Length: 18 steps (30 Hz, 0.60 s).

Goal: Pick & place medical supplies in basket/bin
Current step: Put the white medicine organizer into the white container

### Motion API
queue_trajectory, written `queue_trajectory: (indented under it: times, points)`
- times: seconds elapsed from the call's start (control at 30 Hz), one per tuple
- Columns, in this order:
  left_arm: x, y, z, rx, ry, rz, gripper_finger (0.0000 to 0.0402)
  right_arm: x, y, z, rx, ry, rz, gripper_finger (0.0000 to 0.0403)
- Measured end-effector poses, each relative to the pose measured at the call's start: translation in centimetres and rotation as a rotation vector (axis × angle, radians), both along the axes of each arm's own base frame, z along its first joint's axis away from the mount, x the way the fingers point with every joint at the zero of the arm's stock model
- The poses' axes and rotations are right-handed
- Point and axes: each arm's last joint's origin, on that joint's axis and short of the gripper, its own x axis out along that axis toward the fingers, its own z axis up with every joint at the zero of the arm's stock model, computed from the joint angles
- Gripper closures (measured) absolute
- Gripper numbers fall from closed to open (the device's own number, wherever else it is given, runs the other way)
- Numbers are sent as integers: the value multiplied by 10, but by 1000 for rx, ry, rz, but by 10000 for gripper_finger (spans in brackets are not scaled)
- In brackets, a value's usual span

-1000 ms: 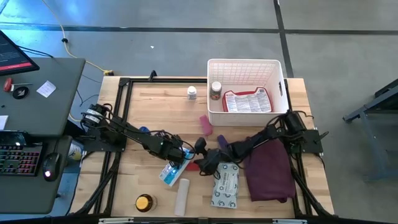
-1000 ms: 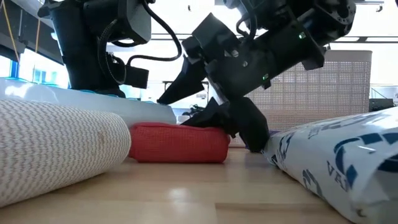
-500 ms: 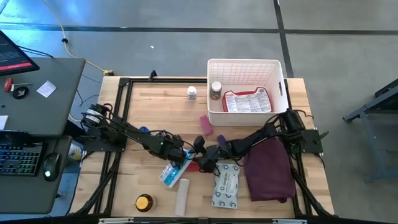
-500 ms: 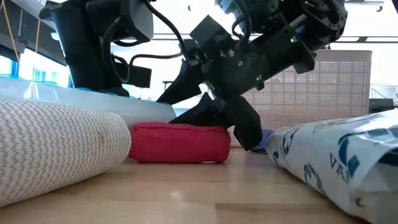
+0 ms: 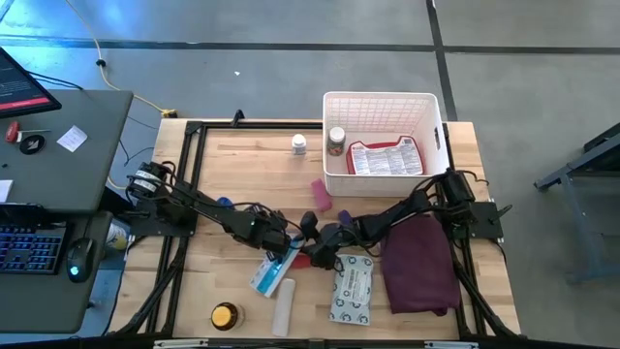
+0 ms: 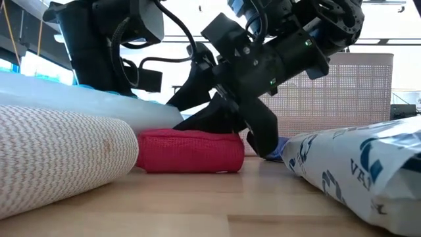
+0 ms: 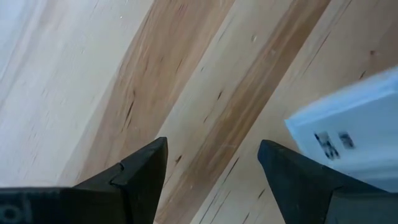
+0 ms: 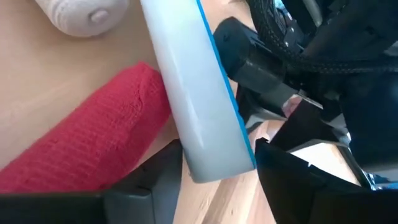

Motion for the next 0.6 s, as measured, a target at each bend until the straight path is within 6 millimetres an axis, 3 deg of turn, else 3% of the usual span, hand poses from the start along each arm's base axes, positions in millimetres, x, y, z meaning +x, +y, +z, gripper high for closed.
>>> queue_trajectory:
  times: [0.3,0.47,0.6]
  points:
    - [2,0,6,21,23,-1,105,0,2,0,66,12,-17,282]
    - [9,-2,33,64,81,7,105,-2,3,-1,34,12,-116,295]
    - [16,-4,56,93,72,13,105,-3,2,-2,5,17,-172,331]
